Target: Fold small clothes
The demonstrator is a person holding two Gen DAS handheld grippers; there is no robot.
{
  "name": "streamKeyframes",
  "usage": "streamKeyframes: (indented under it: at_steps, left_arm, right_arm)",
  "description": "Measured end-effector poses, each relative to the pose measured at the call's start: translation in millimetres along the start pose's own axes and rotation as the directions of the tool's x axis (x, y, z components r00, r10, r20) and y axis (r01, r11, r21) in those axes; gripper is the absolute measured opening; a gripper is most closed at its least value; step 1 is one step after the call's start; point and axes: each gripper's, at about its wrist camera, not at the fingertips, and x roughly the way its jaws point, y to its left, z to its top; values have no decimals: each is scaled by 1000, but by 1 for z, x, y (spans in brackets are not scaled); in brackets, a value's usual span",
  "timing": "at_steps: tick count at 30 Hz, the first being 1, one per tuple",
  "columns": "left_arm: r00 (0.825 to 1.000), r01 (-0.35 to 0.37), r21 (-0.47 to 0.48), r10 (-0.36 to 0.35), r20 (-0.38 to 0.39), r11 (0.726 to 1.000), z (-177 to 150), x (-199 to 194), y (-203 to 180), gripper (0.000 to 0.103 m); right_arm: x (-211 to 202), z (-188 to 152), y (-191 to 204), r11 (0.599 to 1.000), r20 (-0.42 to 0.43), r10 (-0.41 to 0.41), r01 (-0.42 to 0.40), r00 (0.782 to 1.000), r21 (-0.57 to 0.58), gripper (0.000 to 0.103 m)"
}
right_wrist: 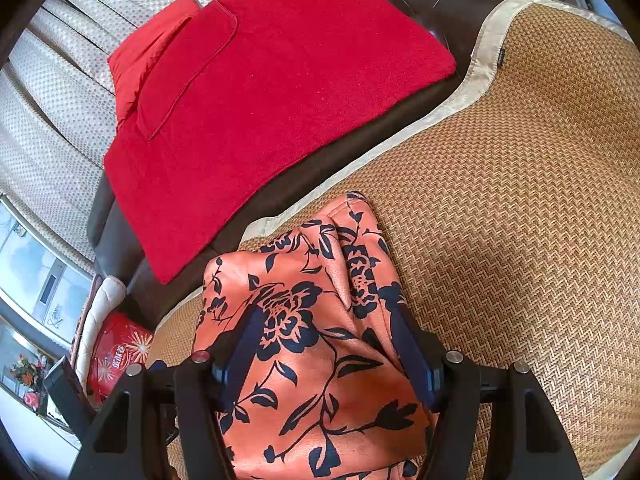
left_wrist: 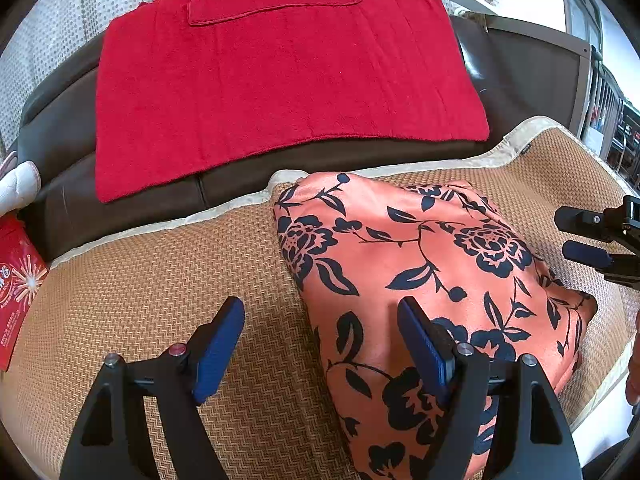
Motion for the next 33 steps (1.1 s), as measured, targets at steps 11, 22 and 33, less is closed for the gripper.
streamKeyframes:
  at_steps: [11, 22, 33]
  left_arm:
    - [1000, 6, -2, -6, -6, 1000, 0, 3, 2, 79]
    - [1000, 14, 9, -13, -10, 1000, 0, 3, 1, 79]
    - [995, 84, 0, -84, -50, 996, 0, 8, 0, 79]
  right_arm:
    - [2, 0, -1, 1000, -3, 2, -2, 1000, 2, 69]
    - [7, 1, 0, 1000, -10, 13, -13, 1000, -4, 69]
    - [15, 2, -5, 1000, -43, 17, -17, 999, 1, 69]
